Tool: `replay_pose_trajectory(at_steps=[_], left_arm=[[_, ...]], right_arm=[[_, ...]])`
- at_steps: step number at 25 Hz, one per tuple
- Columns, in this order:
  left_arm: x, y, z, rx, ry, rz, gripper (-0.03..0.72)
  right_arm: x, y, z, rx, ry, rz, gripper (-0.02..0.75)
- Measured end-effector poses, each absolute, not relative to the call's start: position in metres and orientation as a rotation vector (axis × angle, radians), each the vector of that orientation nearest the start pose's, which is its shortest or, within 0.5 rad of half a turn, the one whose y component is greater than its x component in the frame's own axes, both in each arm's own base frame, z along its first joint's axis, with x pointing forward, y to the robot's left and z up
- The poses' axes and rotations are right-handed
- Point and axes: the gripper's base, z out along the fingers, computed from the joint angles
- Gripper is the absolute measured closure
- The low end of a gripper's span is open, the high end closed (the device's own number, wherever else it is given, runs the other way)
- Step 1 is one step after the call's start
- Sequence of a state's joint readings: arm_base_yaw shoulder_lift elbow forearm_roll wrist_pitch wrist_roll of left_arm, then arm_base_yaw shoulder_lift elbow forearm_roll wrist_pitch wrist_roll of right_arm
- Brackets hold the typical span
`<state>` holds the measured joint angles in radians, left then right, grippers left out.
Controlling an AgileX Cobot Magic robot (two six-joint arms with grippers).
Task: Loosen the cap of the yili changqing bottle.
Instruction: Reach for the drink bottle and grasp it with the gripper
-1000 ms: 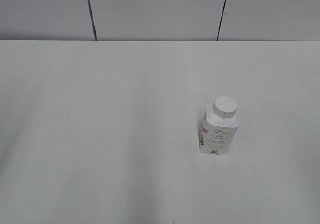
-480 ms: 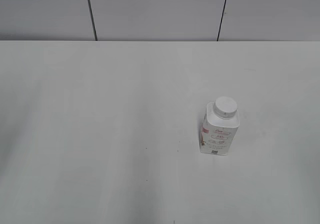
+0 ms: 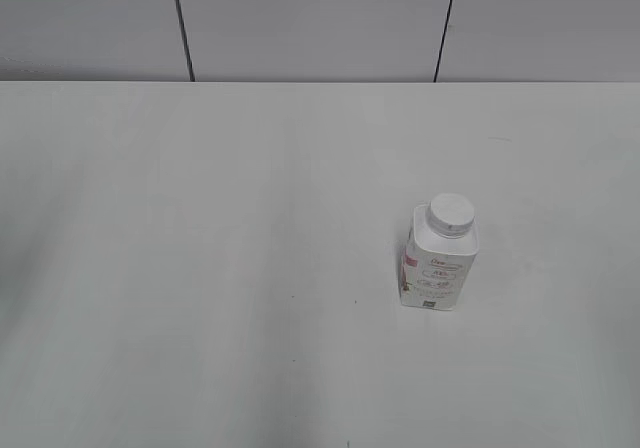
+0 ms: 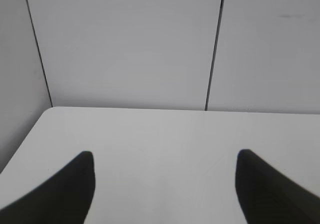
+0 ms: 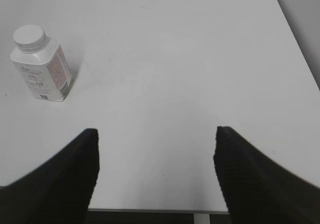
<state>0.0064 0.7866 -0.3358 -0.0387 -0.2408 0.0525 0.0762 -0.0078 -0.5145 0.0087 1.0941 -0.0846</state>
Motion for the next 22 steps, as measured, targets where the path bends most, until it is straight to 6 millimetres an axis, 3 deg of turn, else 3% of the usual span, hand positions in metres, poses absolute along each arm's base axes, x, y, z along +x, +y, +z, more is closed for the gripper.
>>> replay_pose_trajectory(at_steps=[22], left_arm=[[0.219, 0.004, 0.235, -0.006, 1.62, 0.044, 0.161]], right_arm=[[-0.009, 0.0, 0.279, -0.166, 2.049, 0.005, 0.171]])
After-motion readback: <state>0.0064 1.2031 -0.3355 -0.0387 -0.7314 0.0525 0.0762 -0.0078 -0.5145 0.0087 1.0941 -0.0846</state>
